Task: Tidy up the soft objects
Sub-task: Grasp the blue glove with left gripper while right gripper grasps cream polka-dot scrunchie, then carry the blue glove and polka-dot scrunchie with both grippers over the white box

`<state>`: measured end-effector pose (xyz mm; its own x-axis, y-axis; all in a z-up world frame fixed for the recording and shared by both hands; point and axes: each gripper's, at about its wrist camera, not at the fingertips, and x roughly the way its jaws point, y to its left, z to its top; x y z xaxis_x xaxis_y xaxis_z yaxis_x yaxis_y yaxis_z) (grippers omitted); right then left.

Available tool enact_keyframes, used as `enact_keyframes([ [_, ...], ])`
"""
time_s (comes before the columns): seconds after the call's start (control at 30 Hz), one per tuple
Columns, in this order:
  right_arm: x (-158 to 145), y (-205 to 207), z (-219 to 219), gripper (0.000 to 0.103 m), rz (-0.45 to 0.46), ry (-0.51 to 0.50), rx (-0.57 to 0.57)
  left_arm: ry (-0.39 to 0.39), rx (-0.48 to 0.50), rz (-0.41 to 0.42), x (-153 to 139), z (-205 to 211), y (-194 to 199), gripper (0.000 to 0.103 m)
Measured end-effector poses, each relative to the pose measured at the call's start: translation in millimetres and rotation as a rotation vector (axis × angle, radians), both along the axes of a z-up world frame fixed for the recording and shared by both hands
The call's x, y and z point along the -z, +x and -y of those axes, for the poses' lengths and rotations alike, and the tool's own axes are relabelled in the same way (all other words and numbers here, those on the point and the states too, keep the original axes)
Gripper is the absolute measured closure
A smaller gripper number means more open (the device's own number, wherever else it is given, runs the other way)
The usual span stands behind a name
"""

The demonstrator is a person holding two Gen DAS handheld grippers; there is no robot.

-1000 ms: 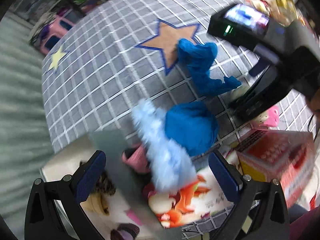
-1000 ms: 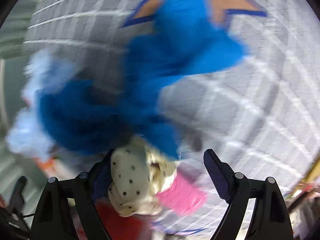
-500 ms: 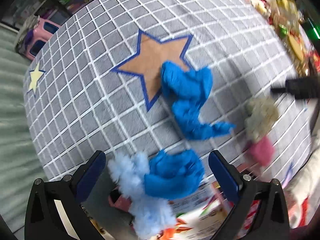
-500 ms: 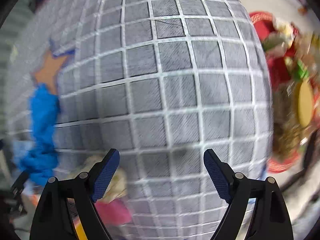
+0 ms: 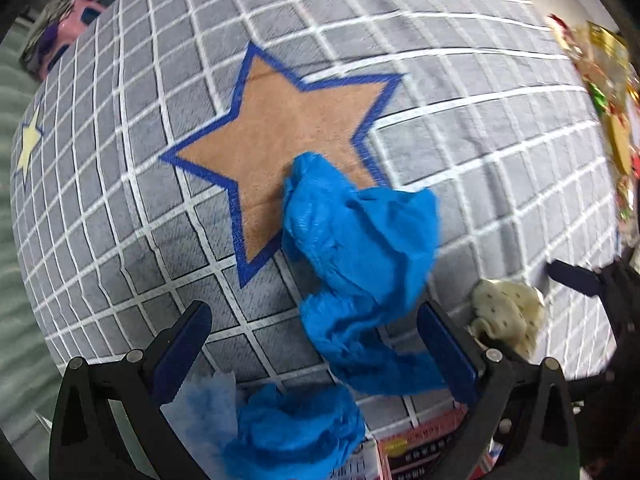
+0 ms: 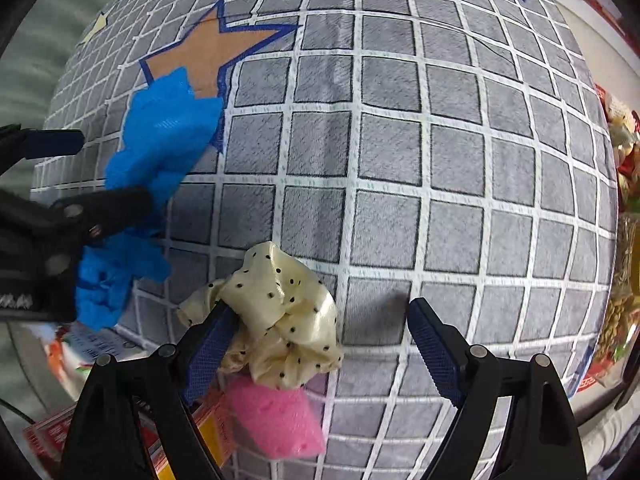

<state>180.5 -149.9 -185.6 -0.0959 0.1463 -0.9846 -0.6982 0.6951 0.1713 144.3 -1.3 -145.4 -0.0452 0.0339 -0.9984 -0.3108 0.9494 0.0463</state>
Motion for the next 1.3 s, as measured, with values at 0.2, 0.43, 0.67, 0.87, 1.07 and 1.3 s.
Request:
enact_keyframes([
  [0.2,14.1,-18.0,-22.3,0.001,0.044,-0.004,0.004,0.009,-0.039,-0.021,14.9,-6.7,-5.7,0.011],
  [0.43,4.7,-48.1,-39.7,0.001,0.083,0.037,-0.148,-0.017,-0.026,-0.011,29.1,-0.4,-9.5,0.033],
  [0.67,8.6,-78.3,-51.7,0.064,0.034,0.055,-0.180,-0.044,0.001,0.026,15.2,23.9,5.3,0.084],
  [0.87,-21.0,-91.3,-42.1,0.078,0.020,0.157,-0.101,0.006,-0.040,0.140,-24.4,19.9,-2.0,0.085],
  [1.07,-48.8,-68.9,-12.5,0.078,0.025,0.228,0.014,0.040,0.008,0.225,-65.5,36.8,3.3,0.085],
  [1.3,-87.9,-8.8,42.6,0.078,0.042,0.250,0.133,0.057,0.085,0.323,-104.5,55.6,-8.6,0.085],
])
